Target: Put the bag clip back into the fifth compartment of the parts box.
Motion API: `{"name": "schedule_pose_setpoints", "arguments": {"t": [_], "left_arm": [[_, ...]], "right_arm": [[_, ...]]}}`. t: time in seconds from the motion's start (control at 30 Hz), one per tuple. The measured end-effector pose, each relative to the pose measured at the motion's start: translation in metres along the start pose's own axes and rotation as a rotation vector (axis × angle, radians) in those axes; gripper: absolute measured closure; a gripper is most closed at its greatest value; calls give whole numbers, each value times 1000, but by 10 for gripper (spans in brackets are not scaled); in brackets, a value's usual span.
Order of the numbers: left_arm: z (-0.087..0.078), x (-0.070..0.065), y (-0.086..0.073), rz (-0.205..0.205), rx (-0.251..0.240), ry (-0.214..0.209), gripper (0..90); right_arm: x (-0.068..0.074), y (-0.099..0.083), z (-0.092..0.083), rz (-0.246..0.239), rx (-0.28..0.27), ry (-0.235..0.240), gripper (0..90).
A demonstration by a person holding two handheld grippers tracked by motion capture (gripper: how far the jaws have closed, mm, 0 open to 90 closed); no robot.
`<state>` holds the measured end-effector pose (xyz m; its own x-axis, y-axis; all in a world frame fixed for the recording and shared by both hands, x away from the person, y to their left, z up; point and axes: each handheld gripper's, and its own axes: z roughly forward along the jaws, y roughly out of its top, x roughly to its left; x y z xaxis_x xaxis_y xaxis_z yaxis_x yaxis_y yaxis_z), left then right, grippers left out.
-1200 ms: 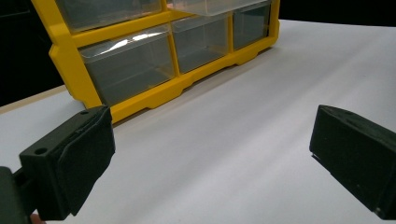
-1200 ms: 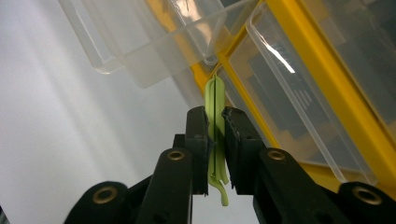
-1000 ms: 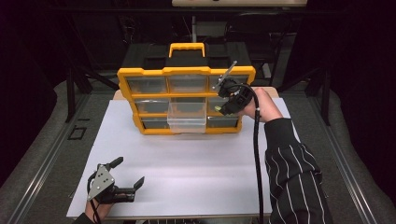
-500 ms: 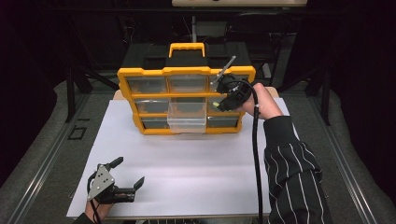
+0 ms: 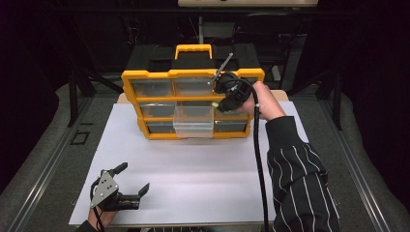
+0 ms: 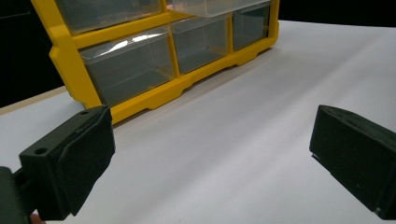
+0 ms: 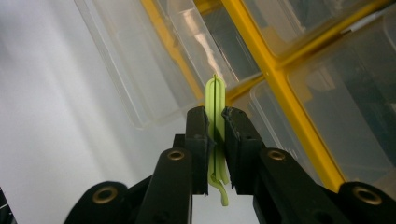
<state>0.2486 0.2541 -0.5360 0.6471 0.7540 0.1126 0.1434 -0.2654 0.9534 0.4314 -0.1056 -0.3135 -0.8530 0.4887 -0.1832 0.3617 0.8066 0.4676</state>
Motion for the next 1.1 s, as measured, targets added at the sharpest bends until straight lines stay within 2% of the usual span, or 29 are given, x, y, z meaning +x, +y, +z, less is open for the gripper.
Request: {"name": "schedule_pose_setpoints", "arguments": {"t": [0.77, 1.1], "left_arm": [[0, 0, 0, 3, 0, -4, 3], [0, -1, 0, 1, 0, -7, 2]], "right_arm": [[23, 36, 20, -72, -13, 38, 802], [30, 46, 33, -92, 3, 50, 801]]}}
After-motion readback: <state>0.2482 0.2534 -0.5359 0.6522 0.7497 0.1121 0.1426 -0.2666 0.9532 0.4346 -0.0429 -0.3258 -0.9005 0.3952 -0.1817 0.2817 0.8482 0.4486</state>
